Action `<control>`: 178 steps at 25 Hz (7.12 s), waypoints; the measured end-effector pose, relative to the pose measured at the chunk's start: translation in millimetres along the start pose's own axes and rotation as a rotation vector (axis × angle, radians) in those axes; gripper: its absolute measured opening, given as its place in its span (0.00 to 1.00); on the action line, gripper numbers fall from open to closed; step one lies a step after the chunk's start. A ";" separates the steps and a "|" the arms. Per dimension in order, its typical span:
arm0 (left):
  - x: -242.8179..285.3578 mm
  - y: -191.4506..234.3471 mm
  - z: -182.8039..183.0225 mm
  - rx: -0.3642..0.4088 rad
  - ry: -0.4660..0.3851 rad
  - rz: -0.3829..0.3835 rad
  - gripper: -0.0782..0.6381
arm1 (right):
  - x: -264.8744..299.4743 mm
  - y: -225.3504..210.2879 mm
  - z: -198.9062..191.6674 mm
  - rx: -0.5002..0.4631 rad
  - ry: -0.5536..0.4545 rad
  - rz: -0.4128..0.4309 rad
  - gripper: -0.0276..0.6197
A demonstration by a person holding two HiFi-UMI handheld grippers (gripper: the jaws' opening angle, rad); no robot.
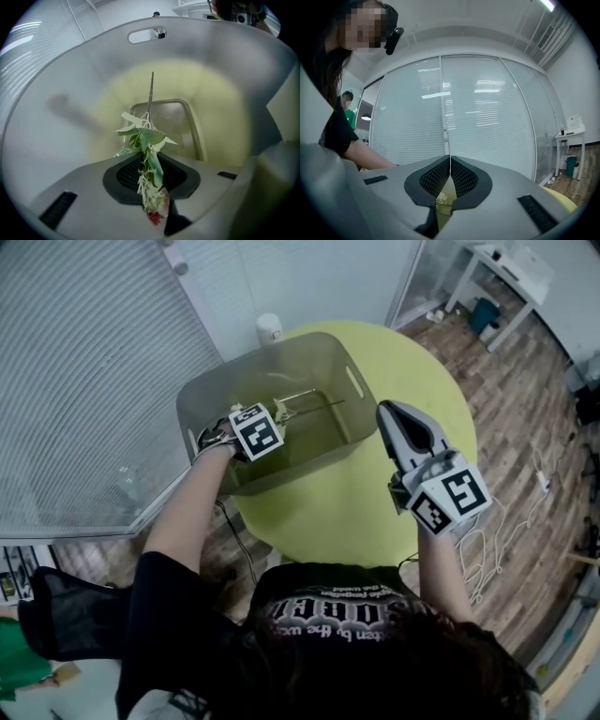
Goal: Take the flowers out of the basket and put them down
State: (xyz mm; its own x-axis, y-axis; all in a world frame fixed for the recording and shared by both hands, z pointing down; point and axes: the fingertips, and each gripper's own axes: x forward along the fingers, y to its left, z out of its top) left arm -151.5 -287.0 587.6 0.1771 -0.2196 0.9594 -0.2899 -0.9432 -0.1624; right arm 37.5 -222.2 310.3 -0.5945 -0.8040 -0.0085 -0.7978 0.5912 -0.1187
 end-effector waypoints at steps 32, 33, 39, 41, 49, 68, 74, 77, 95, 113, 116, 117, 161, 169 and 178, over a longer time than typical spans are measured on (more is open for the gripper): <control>-197.6 5.2 79.8 -0.296 -0.579 0.249 0.23 | -0.4 10.6 20.2 -0.030 -0.050 0.016 0.09; -206.0 3.7 83.7 -0.304 -0.604 0.256 0.23 | -0.1 11.3 20.9 -0.032 -0.052 0.018 0.09; -254.1 0.4 103.5 -0.350 -0.765 0.289 0.23 | 4.1 11.7 25.0 -0.037 -0.054 0.022 0.09; -268.5 0.3 106.9 -0.369 -0.814 0.303 0.23 | 5.1 11.4 25.7 -0.039 -0.055 0.021 0.09; -306.1 -5.8 114.9 -0.434 -0.918 0.355 0.23 | 4.8 9.1 30.9 -0.042 -0.063 0.026 0.09; -317.3 -22.5 122.8 -0.417 -0.953 0.379 0.22 | 3.3 11.8 28.3 -0.034 -0.062 0.030 0.09; -321.3 -26.7 136.4 -0.411 -0.961 0.368 0.22 | -6.4 1.8 31.1 -0.033 -0.064 0.017 0.09; -322.7 -29.0 142.6 -0.405 -0.968 0.361 0.23 | -10.1 -2.2 31.2 -0.031 -0.062 0.009 0.09; -307.3 -85.4 219.2 -0.257 -0.983 0.193 0.23 | -83.6 -49.3 30.1 -0.034 -0.072 -0.162 0.09; -201.2 -176.3 294.5 -0.150 -0.832 -0.029 0.23 | -212.9 -96.1 29.1 -0.027 -0.084 -0.417 0.09; -164.6 -188.6 290.4 -0.155 -0.754 -0.054 0.23 | -228.4 -98.0 27.2 -0.022 -0.082 -0.445 0.09; -152.7 -193.1 288.1 -0.154 -0.728 -0.063 0.23 | -232.9 -98.6 26.4 -0.020 -0.082 -0.454 0.09; -43.8 -227.4 322.3 -0.014 -0.755 -0.120 0.55 | -263.3 -119.3 3.8 0.011 -0.056 -0.546 0.09; -145.3 -210.4 334.6 -0.077 -0.989 -0.084 0.46 | -259.6 -116.2 7.9 0.011 -0.068 -0.536 0.09; -227.2 -197.0 331.9 -0.154 -1.171 0.016 0.13 | -250.4 -106.4 11.0 -0.002 -0.073 -0.502 0.09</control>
State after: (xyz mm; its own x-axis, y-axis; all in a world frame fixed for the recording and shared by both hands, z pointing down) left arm 177.5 -134.0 325.1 0.9040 -0.4012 0.1480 -0.3957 -0.9160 -0.0662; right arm 272.4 -84.4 314.1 -0.1294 -0.9914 -0.0201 -0.9836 0.1309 -0.1240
